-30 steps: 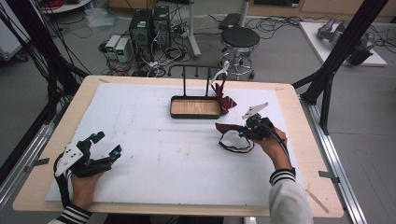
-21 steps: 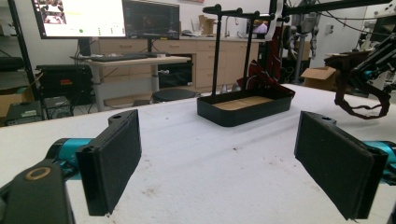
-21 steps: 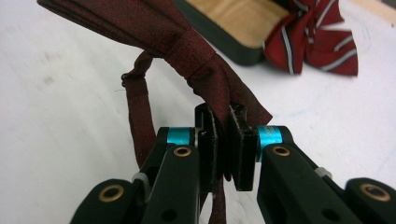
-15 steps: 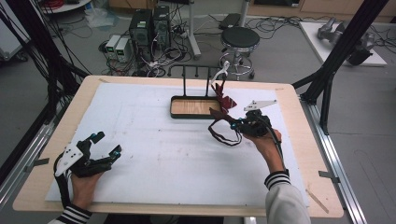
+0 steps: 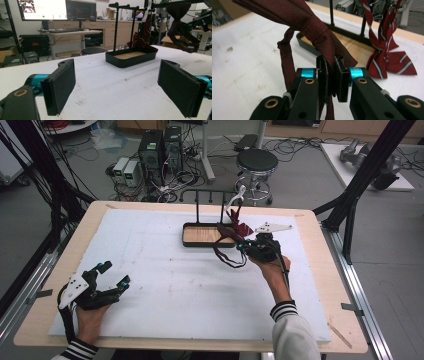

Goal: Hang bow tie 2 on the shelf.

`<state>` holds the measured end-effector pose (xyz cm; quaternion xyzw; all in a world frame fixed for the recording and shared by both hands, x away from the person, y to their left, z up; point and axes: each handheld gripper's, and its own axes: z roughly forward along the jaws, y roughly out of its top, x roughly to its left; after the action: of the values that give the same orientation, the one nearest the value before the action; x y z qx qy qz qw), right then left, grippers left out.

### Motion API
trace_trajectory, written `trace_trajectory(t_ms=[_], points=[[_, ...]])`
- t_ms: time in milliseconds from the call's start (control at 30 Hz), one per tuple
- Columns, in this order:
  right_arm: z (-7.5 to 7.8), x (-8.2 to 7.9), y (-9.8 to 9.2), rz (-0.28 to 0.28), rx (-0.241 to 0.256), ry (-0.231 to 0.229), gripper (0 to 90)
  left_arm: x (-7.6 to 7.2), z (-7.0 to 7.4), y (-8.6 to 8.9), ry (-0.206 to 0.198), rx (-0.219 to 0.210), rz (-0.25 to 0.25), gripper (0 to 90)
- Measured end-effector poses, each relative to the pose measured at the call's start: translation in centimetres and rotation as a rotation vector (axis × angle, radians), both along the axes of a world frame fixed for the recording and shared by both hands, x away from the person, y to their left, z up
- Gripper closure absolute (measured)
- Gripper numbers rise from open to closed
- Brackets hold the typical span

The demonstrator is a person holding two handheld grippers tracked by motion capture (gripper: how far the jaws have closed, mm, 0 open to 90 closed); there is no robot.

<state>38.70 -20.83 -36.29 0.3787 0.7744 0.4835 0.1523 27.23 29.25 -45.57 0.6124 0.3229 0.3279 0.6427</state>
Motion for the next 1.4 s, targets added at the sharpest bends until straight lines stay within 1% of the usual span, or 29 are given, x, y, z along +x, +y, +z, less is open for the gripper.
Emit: trace_trajectory(t_ms=[33, 233, 267, 300, 333, 500, 567, 633, 733, 833, 1000, 1133, 1300, 1400], points=[[0.2, 0.1, 0.3, -0.011, 0.017, 0.002, 83.5, 0.0, 0.0, 0.0, 0.001, 0.0, 0.0, 15.2], [1.2, 0.8, 1.8, -0.052, 0.062, -0.022, 83.5, 0.0, 0.0, 0.0, 0.0, -0.001, 0.0, 15.2], [1.3, 0.9, 2.1, -0.061, 0.072, -0.016, 83.5, 0.0, 0.0, 0.0, 0.002, -0.002, -0.001, 15.2], [1.4, 1.0, 2.3, -0.068, 0.074, -0.024, 83.5, 0.0, 0.0, 0.0, 0.0, 0.0, 0.0, 15.2], [1.5, 1.1, 2.6, -0.071, 0.086, -0.023, 83.5, 0.0, 0.0, 0.0, 0.0, -0.001, 0.0, 15.2], [1.7, 1.7, 3.7, -0.085, 0.094, -0.053, 83.5, 0.0, 0.0, 0.0, 0.0, -0.001, 0.0, 15.2], [1.7, 1.9, 4.0, -0.089, 0.094, -0.052, 83.4, 0.0, 0.0, 0.0, 0.0, -0.001, 0.0, 15.2], [1.8, 2.0, 4.4, -0.1, 0.083, -0.071, 83.4, 0.0, 0.0, 0.0, 0.001, -0.001, 0.0, 15.2], [1.9, 2.2, 4.9, -0.111, 0.075, -0.085, 83.5, 0.0, 0.0, 0.0, 0.001, -0.001, 0.0, 15.2], [2.2, 2.6, 5.4, -0.133, 0.087, -0.088, 83.5, 0.0, 0.0, 0.0, 0.001, -0.001, 0.0, 15.3], [2.5, 3.2, 6.3, -0.166, 0.122, -0.118, 83.5, 0.0, 0.0, 0.0, 0.0, -0.002, -0.001, 15.2], [2.5, 3.8, 6.8, -0.183, 0.131, -0.105, 83.4, 0.0, 0.0, 0.0, 0.0, -0.002, -0.001, 15.2], [2.6, 4.3, 7.4, -0.203, 0.131, -0.122, 83.4, 0.0, 0.0, 0.1, 0.0, 0.0, 0.0, 15.2], [2.7, 4.7, 7.7, -0.221, 0.129, -0.119, 83.4, 0.0, 0.0, 0.1, -0.001, -0.003, -0.001, 15.2]])
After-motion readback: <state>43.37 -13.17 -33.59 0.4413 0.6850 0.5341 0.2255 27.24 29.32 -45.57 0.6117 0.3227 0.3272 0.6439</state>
